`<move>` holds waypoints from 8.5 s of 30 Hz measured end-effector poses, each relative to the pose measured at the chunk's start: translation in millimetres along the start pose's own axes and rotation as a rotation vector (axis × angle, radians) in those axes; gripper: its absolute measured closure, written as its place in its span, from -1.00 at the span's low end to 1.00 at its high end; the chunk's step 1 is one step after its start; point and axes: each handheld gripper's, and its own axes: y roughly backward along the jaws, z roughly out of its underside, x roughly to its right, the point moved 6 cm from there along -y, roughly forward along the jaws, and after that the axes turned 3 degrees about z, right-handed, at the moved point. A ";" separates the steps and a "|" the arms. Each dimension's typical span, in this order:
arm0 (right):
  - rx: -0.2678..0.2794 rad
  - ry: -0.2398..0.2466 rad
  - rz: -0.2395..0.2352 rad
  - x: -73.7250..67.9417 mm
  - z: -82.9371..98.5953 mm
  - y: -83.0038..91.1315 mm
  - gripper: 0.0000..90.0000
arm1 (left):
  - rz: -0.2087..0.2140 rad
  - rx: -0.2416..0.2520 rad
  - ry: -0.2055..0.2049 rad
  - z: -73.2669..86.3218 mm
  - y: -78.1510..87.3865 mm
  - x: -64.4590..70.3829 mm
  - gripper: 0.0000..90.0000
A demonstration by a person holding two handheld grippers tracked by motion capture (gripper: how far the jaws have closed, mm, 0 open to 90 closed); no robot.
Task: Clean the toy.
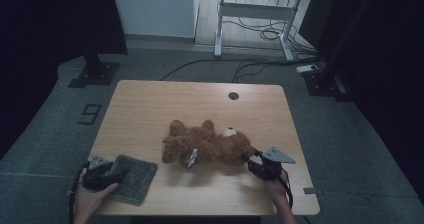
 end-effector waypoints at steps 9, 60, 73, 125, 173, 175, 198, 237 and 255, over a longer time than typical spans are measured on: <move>-0.002 0.004 0.001 -0.1 -0.1 0.3 0.26 | 0.074 0.009 0.037 2.9 3.2 3.4 0.65; 0.003 -0.004 0.007 1.0 -1.8 -1.5 0.25 | 0.619 0.364 -0.183 -134.8 70.3 173.7 0.81; 0.005 -0.010 0.007 1.3 -2.1 -2.4 0.26 | 0.691 0.325 -0.223 -168.9 33.7 234.7 0.81; -0.012 0.013 0.018 1.0 0.2 0.4 0.58 | 0.375 0.202 -0.258 -138.6 -52.5 240.3 0.81; -0.012 -0.015 0.005 1.6 1.2 -0.1 0.60 | 0.623 0.253 -0.323 -161.6 -21.6 320.2 0.81; -0.011 -0.016 0.004 1.5 1.2 0.0 0.60 | 0.620 0.218 -0.314 -160.7 -39.0 327.0 0.81; -0.015 -0.009 0.003 2.9 2.3 0.2 0.60 | 0.491 0.171 -0.213 -134.9 -57.7 258.6 0.80; -0.010 -0.015 0.004 3.4 3.7 0.3 0.61 | 0.613 0.309 -0.115 -156.1 0.7 227.8 0.81; -0.013 -0.013 0.002 3.7 3.7 0.4 0.61 | 0.599 0.096 -0.247 -160.9 -83.5 325.5 0.81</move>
